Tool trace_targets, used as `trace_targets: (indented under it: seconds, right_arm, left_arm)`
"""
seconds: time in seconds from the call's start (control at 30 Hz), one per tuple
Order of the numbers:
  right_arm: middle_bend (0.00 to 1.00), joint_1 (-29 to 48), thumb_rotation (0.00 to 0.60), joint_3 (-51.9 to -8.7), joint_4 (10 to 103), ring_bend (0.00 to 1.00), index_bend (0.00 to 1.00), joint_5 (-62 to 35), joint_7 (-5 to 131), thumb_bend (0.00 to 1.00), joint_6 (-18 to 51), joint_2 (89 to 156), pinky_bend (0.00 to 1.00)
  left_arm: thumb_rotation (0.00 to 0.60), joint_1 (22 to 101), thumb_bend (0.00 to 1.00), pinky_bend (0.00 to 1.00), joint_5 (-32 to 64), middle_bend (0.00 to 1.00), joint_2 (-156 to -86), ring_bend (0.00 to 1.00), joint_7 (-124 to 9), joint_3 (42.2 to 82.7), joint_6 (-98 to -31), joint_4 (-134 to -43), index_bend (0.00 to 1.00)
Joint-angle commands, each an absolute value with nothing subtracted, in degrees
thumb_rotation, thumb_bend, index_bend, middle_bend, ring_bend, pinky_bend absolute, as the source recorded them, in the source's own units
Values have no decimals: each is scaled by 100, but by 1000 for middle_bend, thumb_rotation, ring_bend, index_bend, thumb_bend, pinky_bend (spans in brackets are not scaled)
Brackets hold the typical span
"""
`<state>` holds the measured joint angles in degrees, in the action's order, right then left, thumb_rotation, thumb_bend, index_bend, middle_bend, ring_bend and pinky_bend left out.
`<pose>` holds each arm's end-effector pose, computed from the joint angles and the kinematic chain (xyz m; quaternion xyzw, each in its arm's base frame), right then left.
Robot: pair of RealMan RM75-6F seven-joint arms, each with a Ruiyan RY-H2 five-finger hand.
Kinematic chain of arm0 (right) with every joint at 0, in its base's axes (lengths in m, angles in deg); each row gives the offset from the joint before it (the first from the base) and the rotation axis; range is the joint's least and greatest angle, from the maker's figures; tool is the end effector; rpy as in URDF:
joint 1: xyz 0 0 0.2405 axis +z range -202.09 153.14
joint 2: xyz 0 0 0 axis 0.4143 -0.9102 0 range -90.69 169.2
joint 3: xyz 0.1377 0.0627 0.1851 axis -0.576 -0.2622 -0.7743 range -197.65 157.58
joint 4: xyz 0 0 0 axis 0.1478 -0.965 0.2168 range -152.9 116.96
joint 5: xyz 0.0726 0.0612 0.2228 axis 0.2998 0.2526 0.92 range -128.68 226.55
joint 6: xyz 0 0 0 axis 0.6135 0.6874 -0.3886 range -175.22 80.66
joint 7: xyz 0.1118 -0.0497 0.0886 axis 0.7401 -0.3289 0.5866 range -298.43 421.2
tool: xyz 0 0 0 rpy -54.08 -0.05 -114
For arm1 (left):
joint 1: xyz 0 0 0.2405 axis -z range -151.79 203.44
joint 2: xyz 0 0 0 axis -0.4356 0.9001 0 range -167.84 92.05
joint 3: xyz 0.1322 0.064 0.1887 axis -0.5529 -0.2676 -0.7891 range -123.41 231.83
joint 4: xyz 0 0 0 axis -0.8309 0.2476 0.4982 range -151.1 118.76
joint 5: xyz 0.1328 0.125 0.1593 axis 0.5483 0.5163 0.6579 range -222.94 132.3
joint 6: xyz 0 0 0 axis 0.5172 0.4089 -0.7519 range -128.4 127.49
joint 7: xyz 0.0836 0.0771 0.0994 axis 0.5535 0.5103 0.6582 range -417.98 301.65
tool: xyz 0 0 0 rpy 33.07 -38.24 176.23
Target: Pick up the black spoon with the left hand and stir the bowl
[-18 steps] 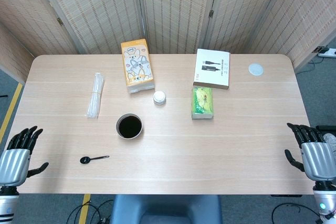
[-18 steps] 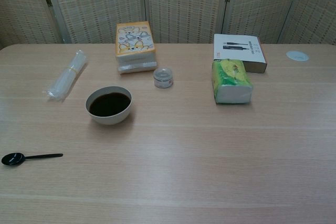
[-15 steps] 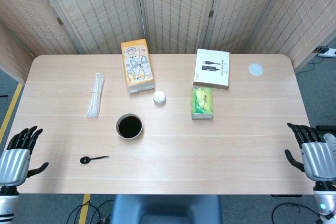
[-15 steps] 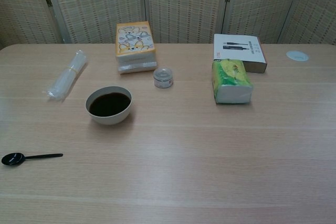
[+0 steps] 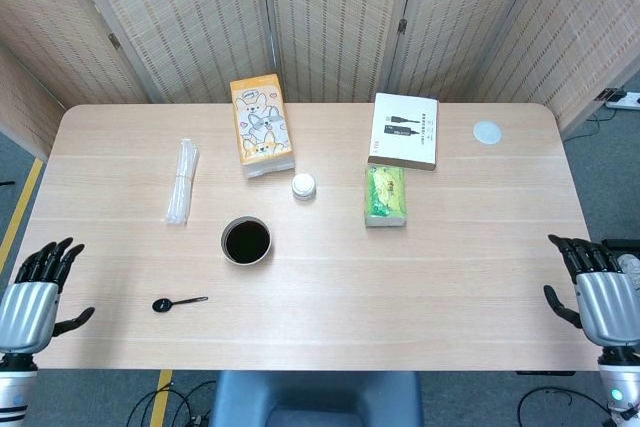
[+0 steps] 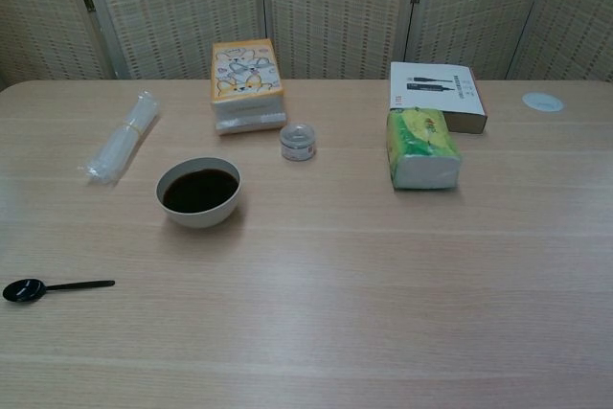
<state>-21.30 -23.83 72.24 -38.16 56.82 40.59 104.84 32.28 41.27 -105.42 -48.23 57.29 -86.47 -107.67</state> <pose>-0.3122 -0.1844 0.1261 0.5972 -0.3462 0.3762 0.6181 -0.2961 0.1983 0.1070 -0.6217 -0.3325 -0.3671 0.6069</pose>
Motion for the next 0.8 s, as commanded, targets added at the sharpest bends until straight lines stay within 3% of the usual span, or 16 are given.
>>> trace_targets:
  seconds: [0.03,0.23,0.37,0.53,0.63,0.8]
  right_arm:
    - [229,-2145,600,-2386,7214,195,174,-3823,5698,256,4085,10483,213]
    - [229,-2148,600,-2402,7204,196,174,-3840,5723,257,4113,10469,213]
    - [229,-2135,600,-2405,7195,195,174,-3851,5737,257,4096,10461,213]
    - [229,-2117,600,-2410,7204,195,173,-3834,5745,257,4046,10422,213]
    - [229,-2115,600,-2410,7215,197,174,-3825,5751,256,4032,10404,220]
    - [229,-2114,600,-2405,7210,200,174,-3818,5753,257,4015,10397,222]
  left_arm:
    - [600,3245,135,182,4156,123,-10544,112,-4849,5727,-8645,-10758,158]
    - [600,3317,135,253,4294,176,-10557,185,-4830,5701,-8604,-10776,186]
    - [600,3420,135,426,4405,279,-10565,293,-4851,5718,-8545,-10796,218]
    - [600,3743,226,739,4616,522,-10615,546,-4985,5771,-8256,-10742,332]
    - [600,3939,227,878,4658,643,-10683,659,-5063,5796,-8028,-10654,409]
    - [600,4203,227,997,4674,783,-10820,789,-5136,5793,-7682,-10580,481]
